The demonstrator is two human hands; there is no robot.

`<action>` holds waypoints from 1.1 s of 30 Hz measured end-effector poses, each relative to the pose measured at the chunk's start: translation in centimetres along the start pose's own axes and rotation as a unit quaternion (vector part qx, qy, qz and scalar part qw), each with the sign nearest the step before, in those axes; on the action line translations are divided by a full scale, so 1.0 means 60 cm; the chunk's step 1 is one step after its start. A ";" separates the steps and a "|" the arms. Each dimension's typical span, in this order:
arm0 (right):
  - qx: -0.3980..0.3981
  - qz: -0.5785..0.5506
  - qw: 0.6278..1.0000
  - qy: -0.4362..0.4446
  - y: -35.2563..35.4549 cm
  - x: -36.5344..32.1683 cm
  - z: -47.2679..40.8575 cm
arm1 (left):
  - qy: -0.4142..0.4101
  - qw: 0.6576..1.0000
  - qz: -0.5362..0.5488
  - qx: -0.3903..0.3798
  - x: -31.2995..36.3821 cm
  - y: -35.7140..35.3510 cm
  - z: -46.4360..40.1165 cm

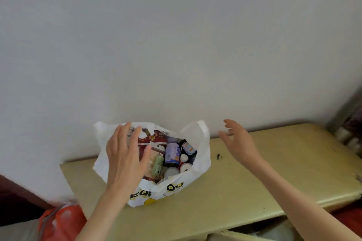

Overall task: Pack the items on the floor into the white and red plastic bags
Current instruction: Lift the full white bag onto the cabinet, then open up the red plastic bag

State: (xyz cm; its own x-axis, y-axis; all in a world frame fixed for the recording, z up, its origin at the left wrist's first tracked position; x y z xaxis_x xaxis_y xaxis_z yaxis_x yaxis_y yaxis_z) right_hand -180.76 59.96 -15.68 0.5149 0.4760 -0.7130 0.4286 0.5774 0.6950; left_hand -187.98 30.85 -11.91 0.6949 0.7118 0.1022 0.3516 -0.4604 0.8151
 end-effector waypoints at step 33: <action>0.394 0.063 0.738 -0.544 0.332 0.785 1.228 | -0.611 0.652 0.314 -0.321 1.040 -0.027 0.693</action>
State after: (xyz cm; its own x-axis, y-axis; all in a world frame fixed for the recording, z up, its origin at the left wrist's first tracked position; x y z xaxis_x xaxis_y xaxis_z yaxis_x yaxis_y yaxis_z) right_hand -93.30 45.00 -28.56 0.6954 -0.5691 -0.4388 0.4039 -0.1956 0.8937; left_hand -119.08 53.95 -30.56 0.6936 -0.6456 0.3196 -0.3048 0.1390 0.9422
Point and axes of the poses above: each hand's wrist, its own z-axis away from the middle knuckle, its own y-axis out of the back of the hand, x = y × z, the point moved 10 cm from there along -z, towards the middle knuckle, and after that the axes turned 15 degrees about -y, right-handed, at the moved point
